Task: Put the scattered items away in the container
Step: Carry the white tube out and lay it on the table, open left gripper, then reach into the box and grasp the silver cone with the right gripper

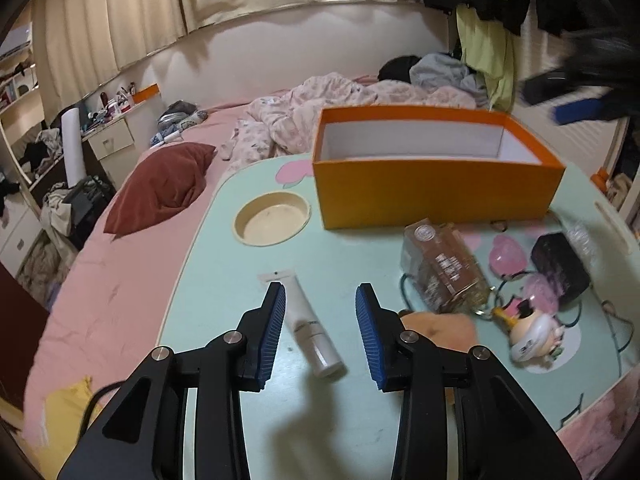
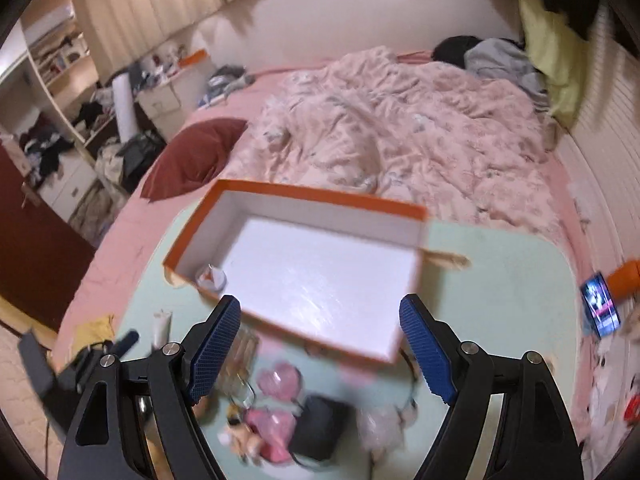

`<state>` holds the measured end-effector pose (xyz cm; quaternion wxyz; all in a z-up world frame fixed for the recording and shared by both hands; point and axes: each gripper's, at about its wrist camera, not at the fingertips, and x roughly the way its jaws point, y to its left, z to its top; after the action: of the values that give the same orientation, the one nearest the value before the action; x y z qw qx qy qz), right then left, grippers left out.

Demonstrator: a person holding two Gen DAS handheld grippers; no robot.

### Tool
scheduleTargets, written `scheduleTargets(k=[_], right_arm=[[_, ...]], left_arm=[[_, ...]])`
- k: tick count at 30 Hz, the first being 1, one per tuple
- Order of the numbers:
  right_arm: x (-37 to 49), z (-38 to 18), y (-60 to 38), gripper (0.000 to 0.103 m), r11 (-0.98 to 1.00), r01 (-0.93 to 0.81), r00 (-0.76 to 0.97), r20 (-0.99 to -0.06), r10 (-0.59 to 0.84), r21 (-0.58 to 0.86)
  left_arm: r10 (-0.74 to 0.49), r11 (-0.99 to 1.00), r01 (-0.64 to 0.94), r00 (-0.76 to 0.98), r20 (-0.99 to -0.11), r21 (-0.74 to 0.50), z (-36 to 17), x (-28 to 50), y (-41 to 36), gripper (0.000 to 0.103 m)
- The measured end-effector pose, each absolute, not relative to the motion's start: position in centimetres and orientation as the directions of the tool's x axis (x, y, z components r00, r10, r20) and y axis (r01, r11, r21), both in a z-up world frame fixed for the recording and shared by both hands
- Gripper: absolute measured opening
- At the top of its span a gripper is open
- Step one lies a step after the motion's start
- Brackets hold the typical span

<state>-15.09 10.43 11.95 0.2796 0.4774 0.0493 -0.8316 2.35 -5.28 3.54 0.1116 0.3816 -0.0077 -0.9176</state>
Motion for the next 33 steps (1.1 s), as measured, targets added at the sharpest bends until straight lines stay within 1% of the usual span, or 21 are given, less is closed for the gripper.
scheduleTargets(k=[4,8,13,19,27,33], right_arm=[[-16.9,10.1,7.0,0.082,-0.855,0.512,-0.402,-0.855,-0.326,0.085],[-18.0,8.3,5.8,0.082,-0.854,0.513,-0.378,-0.872,-0.312,0.083],[-18.5,6.8,4.7,0.082,-0.855,0.517,-0.362,-0.895,-0.262,0.042],[-19.6,5.2,5.0,0.082,-0.866,0.491,-0.283,-0.923,-0.261,0.095],[-19.5,5.1,4.4,0.082,-0.858,0.505,-0.277,-0.923,-0.268,0.098],[-19.2,5.6,2.5,0.082,-0.821,0.545,-0.249,-0.902,-0.353,0.171]], left_arm=[[-0.191,-0.978,0.191,-0.696,-0.692,0.078,4.3,2.4,-5.5,0.038],[-0.189,-0.978,0.201,-0.707,-0.681,0.062,5.4,2.3,-6.4,0.038],[-0.184,-0.978,0.203,-0.720,-0.669,0.050,6.1,2.1,-6.9,0.038],[-0.162,-0.981,0.193,-0.715,-0.680,0.031,5.7,2.2,-6.9,0.038],[-0.163,-0.980,0.194,-0.704,-0.691,0.033,5.3,2.0,-6.8,0.038],[-0.162,-0.980,0.193,-0.696,-0.699,0.035,4.9,1.9,-6.6,0.038]])
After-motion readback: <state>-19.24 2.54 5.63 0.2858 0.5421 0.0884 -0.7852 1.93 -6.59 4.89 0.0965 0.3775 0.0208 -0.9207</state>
